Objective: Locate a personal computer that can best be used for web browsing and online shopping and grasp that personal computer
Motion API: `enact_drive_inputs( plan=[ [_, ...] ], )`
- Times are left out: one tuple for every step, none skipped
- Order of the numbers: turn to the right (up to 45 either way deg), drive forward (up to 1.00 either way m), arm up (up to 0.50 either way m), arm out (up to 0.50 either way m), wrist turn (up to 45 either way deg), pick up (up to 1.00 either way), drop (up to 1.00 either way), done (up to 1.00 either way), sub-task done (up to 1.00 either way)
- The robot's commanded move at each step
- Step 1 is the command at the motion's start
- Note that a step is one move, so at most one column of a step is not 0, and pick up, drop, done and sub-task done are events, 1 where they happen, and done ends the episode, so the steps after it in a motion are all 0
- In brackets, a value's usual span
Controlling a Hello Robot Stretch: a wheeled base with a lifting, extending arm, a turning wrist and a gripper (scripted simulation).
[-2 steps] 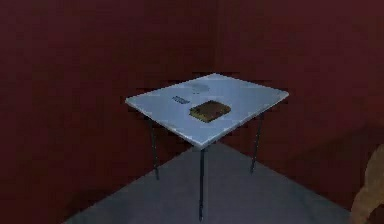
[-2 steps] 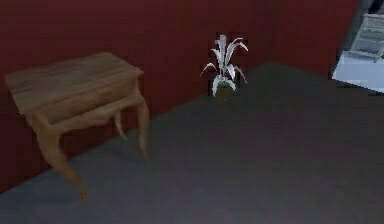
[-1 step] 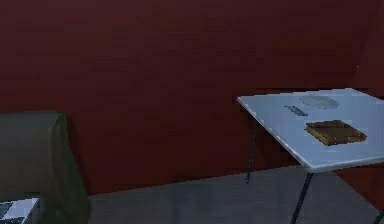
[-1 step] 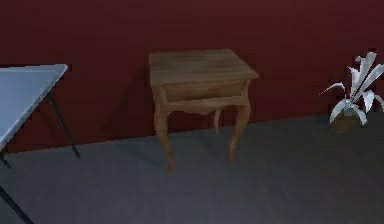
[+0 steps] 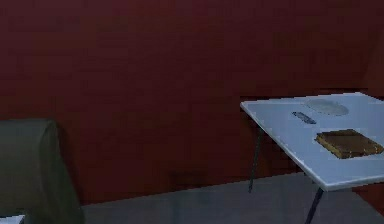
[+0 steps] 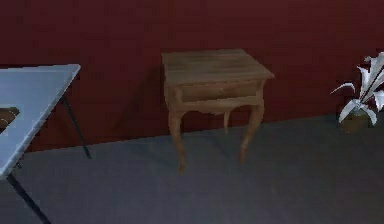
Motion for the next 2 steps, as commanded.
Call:
enact_drive_inputs(
  plan=[
    [-45.0,0.00,0.00,0.00,0.0,0.00,0.00,0.00,0.00],
    [-45.0,0.00,0.00,0.00,0.0,0.00,0.00,0.00,0.00]
  ],
)
